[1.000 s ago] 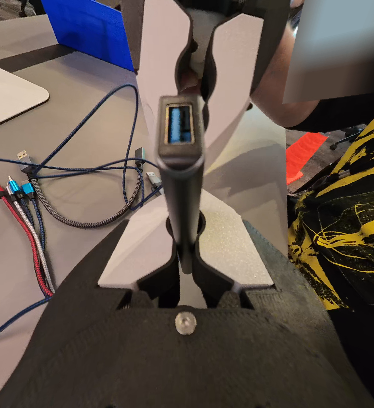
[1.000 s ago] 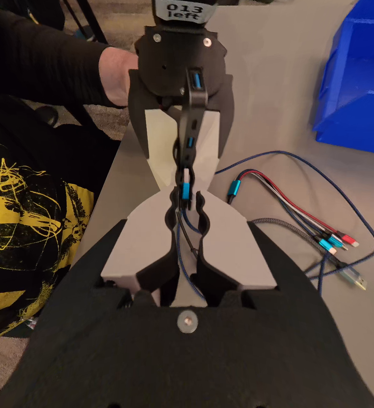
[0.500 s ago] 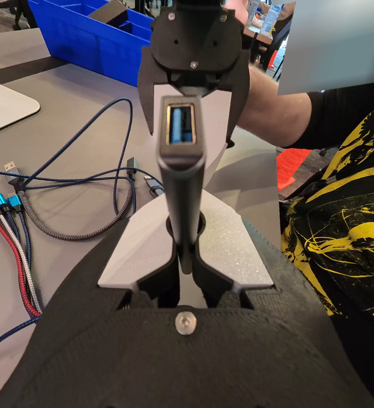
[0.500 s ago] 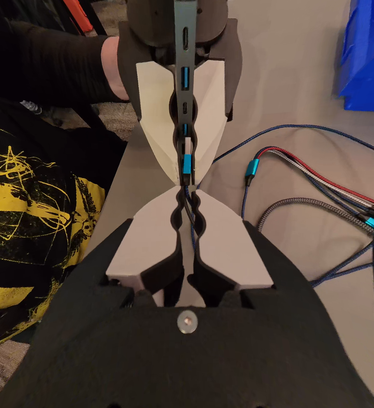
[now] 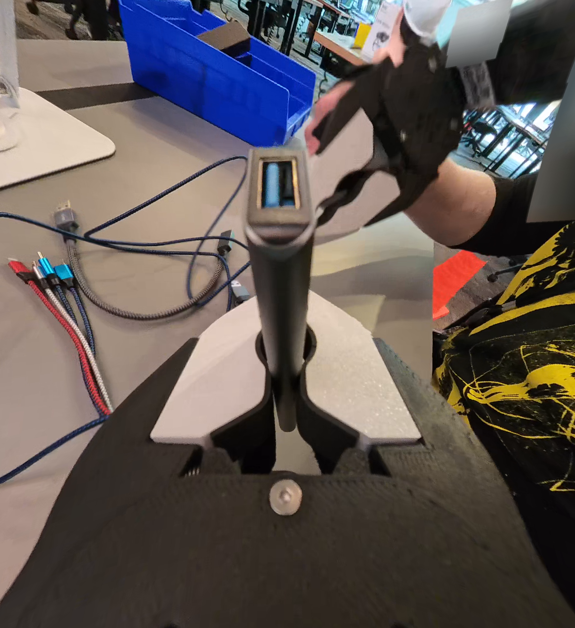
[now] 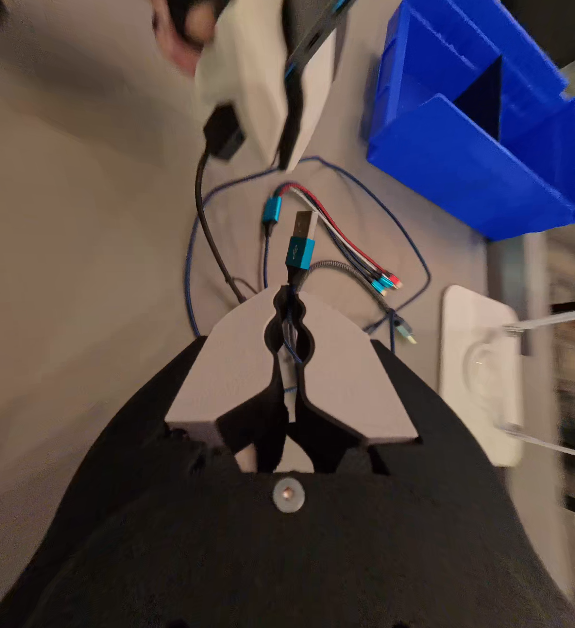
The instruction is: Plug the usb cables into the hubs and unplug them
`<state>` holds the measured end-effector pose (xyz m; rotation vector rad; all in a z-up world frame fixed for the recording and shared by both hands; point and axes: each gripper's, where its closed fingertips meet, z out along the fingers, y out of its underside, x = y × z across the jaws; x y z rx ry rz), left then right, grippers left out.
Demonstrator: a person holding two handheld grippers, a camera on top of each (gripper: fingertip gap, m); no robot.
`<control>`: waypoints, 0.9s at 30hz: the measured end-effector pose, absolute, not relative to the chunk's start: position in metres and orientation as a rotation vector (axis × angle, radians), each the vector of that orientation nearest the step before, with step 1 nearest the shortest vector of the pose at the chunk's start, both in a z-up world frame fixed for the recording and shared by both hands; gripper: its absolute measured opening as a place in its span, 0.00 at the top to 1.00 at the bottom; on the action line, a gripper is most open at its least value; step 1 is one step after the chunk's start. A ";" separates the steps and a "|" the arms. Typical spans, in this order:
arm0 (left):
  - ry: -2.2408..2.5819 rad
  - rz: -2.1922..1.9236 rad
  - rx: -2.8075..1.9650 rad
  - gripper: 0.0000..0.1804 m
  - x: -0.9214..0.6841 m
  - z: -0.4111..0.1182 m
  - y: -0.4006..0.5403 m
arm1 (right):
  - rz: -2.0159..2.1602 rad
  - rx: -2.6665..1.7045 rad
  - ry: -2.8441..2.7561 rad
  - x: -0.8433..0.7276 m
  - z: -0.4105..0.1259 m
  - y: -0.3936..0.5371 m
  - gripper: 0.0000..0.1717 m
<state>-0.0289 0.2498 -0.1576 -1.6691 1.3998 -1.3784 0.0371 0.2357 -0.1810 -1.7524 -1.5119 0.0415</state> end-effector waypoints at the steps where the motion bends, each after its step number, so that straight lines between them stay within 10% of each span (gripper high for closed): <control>1: 1.390 -1.382 -1.673 0.94 -0.030 -0.157 0.251 | -0.068 -1.718 -1.553 0.040 -0.188 0.233 0.99; 10: 1.431 -1.363 -1.714 0.94 -0.025 -0.170 0.246 | -0.363 -1.672 -1.834 0.045 -0.271 0.181 0.98; 18: 1.447 -1.374 -1.707 0.94 -0.024 -0.169 0.240 | 0.412 -1.981 -1.888 0.044 -0.254 0.132 0.80; 27: 1.459 -1.382 -1.696 0.94 -0.023 -0.167 0.237 | 1.011 -1.963 -2.062 0.037 -0.234 0.161 0.90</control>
